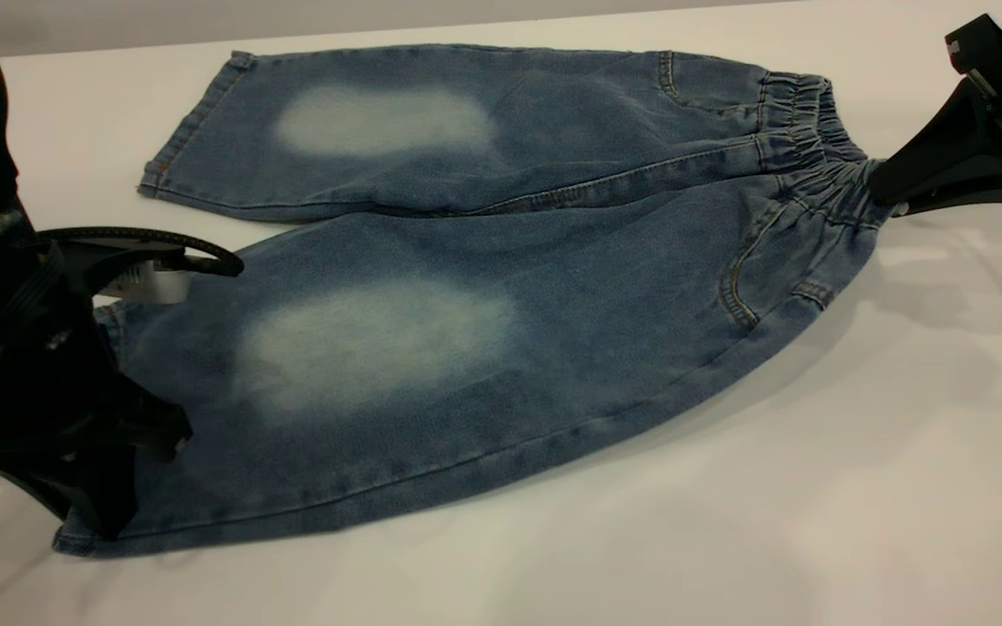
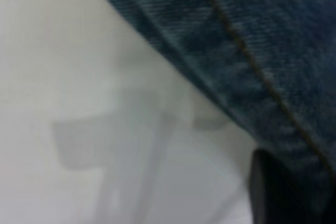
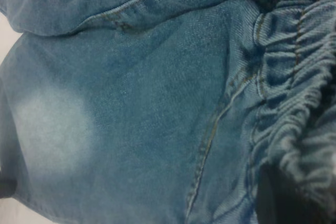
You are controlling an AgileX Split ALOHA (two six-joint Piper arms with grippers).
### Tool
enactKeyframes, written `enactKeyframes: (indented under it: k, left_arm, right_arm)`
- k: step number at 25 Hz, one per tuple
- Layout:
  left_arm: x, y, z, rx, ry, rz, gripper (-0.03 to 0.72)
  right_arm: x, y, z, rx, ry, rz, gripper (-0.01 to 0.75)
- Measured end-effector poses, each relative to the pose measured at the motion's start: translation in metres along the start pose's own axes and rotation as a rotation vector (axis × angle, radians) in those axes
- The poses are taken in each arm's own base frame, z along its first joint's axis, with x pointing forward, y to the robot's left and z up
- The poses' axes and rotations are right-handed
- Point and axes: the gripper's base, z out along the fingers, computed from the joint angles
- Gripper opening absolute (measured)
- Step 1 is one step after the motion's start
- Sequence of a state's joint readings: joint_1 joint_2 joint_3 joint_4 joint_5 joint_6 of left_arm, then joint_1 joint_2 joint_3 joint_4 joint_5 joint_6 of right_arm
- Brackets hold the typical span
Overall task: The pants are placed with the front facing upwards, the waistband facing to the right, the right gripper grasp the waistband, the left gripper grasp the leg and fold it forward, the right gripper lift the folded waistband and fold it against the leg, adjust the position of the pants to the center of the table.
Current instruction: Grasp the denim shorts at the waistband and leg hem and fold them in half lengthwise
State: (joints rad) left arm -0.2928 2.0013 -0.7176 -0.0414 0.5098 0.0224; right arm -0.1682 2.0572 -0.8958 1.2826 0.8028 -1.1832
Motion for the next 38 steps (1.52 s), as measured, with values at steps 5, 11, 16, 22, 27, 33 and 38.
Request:
enactKeyframes:
  k: [5,11,16,22,27,33,38]
  left_arm:
    - [-0.008,0.000,-0.006,-0.001,0.008,0.006,0.047]
    - [-0.016,-0.001,-0.028,0.003,0.019,0.030,0.047]
    - [-0.019,-0.003,-0.055,0.011,-0.056,0.043,0.047]
    - [-0.026,-0.004,-0.081,0.015,-0.155,0.054,0.047]
    - [-0.037,-0.004,-0.095,0.015,-0.215,0.055,0.047]
    - [-0.046,-0.005,-0.116,0.012,-0.307,0.063,0.046]
    - [-0.057,-0.005,-0.129,0.014,-0.384,0.066,0.046]
  right_arm:
    - [0.000,0.000,0.000,0.000,0.000,0.000,0.031]
    - [0.000,0.000,0.000,0.000,0.000,0.000,0.031]
    - [0.000,0.000,0.000,0.000,0.000,0.000,0.031]
    - [-0.001,0.002,-0.002,-0.001,-0.005,-0.009,0.031]
    - [-0.004,0.009,-0.009,-0.002,-0.028,-0.032,0.031]
    - [-0.010,0.015,-0.016,-0.003,-0.055,-0.055,0.031]
    - [-0.017,0.019,-0.018,-0.031,-0.061,-0.078,0.031]
